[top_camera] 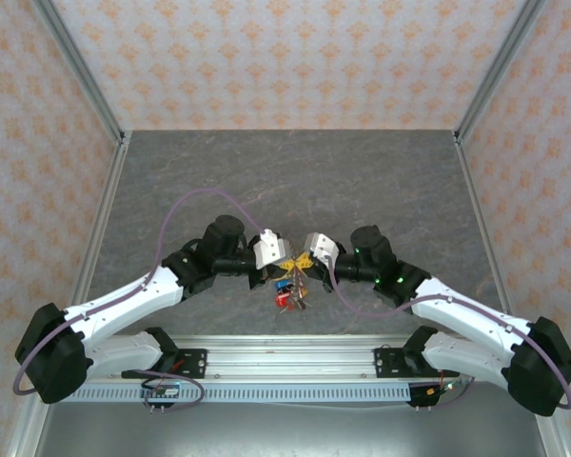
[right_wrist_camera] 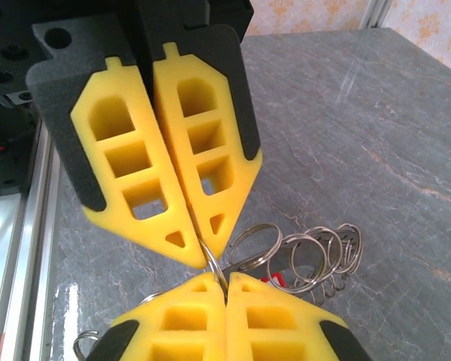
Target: Put the keys on the keyring
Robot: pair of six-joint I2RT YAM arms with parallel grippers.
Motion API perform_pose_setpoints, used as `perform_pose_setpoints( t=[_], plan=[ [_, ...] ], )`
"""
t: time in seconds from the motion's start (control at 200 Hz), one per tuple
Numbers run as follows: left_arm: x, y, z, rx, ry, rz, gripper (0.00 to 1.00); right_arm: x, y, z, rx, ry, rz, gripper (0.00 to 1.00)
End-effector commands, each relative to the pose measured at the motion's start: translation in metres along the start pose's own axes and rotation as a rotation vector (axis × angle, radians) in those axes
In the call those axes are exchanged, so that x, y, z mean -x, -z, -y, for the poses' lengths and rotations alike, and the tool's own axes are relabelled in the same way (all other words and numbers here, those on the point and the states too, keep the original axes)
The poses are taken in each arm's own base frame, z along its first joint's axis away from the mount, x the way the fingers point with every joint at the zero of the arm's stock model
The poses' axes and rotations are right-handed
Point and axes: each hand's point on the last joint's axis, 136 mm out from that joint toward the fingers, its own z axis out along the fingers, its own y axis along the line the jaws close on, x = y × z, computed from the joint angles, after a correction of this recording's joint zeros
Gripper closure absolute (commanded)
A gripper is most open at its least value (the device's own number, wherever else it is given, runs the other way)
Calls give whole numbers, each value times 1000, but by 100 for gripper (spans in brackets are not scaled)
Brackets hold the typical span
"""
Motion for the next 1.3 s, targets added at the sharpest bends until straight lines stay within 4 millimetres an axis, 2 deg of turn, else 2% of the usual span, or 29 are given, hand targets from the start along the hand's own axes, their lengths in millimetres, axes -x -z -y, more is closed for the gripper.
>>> perform_pose_setpoints(
  t=[0.0, 0.115, 0.265, 0.32, 0.445, 0.576, 0.666, 0.831, 0.966, 1.251, 1.296],
  plan=[
    [8, -1, -1, -2, -84, -22, 88, 23, 6, 2, 10, 19, 5, 100],
    [-7, -7, 1, -18, -88, -90, 87, 26, 10, 0, 35, 7, -40, 100],
    [-2, -11, -1, -8, -89, -73, 88, 34, 14, 0, 39, 15, -57, 100],
    [-1, -12, -2, -5, -88, -70, 94, 37, 16, 0, 40, 22, -65, 100],
    [2, -13, -4, 1, -83, -60, 100, 35, 20, -1, 54, 15, -125, 100],
    [5, -13, -5, 7, -60, -36, 100, 39, 22, -6, 70, 7, -121, 100],
    [11, -12, -5, 17, -48, 16, 100, 41, 23, -3, 41, 9, -70, 93],
    [27, -8, 3, -22, -41, 96, 100, 24, 21, -2, 9, -9, -74, 86],
    [35, -6, 7, -45, -44, 129, 100, 21, 18, -3, 22, -36, -48, 83],
    [38, -1, 9, -41, -45, 148, 100, 10, 20, 0, -9, -45, -43, 83],
    [39, -1, 9, -43, -45, 151, 100, 9, 20, 0, -9, -47, -40, 86]
  ],
)
